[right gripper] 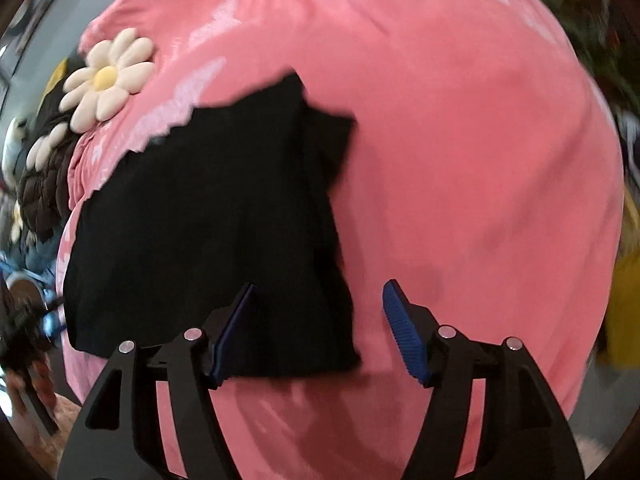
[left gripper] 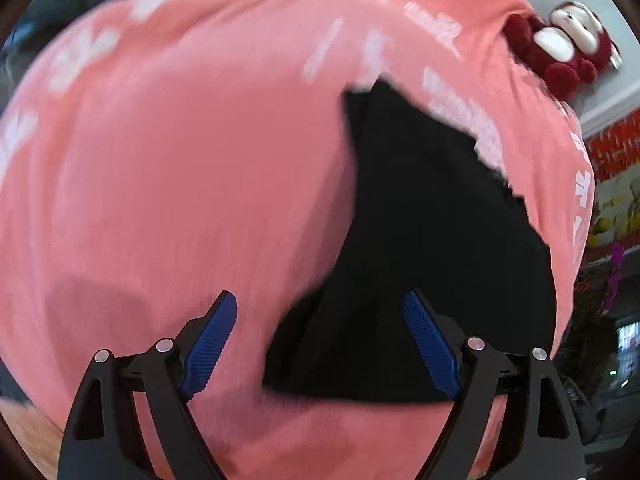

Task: Fold small clothes

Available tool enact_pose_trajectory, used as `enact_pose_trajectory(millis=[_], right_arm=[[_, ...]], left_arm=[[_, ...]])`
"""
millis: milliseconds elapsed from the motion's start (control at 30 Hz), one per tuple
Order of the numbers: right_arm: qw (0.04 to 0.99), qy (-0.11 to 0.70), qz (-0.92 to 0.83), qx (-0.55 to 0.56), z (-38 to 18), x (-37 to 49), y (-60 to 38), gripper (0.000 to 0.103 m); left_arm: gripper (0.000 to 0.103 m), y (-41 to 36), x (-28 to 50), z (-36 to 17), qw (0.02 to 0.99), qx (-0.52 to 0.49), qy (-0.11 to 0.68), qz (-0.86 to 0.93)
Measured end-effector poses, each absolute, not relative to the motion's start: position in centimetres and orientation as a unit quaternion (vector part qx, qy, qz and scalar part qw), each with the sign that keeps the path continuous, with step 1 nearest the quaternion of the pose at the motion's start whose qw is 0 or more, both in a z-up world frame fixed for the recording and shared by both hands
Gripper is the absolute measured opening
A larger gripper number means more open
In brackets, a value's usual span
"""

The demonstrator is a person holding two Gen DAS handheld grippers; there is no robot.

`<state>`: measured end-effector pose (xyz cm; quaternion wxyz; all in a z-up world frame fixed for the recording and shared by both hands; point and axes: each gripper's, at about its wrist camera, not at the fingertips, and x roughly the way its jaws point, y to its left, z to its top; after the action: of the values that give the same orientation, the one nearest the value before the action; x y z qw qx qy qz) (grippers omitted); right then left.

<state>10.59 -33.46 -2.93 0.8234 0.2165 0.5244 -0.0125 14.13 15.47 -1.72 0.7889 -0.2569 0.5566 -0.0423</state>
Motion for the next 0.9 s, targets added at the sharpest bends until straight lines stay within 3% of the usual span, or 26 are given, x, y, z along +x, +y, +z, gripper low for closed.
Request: enact_pose_trajectory(millis=[167,233,267,300,333,433,600,767,900], right_arm=[[0.809,0.518,0.003,0.277,-4.2,11.4,-33.3,0.068],[0.804,0.52,0.011,0.287,-4.1,12.1,-33.1,0.042],[0.791,0.527,0.029,0.308,-4.3,12.6,-32.9,0.008],[0.784,0.53,0.033,0.321,-4.1,12.8,-32.9,0.006],[0.789,0.527,0.036,0.312,-3.2,12.6,-32.6,0.006],[0.802,0.513,0.057,0.302,0.3,11.4,-32.4,0.006],[0.802,0.533,0.066,0.263,2.5,7.5,-32.4,0.006],[0.75,0.608,0.013,0.258,-3.9,6.4,-32.9,0.009],[0.79,0.571,-0.01,0.223,-0.6,6.9,-32.3,0.019]], left_arm=[[0.084,13.9,13.0,-2.0,0.81,-0.235,0.536,-0.029],[0.081,13.0,13.6,-1.8,0.81,-0.213,0.546,-0.028],[0.054,12.9,13.7,-1.7,0.81,-0.212,0.545,-0.036],[0.016,12.9,13.9,-1.5,0.808,-0.211,0.549,-0.043],[0.004,13.2,14.2,-1.4,0.794,-0.229,0.559,-0.058],[0.004,15.0,13.7,0.6,0.779,-0.28,0.556,-0.072],[0.004,15.4,10.3,4.0,0.781,-0.259,0.558,-0.108],[0.007,15.0,8.4,-1.0,0.751,-0.245,0.609,-0.074],[0.016,15.5,7.8,-0.5,0.764,-0.245,0.596,-0.046]])
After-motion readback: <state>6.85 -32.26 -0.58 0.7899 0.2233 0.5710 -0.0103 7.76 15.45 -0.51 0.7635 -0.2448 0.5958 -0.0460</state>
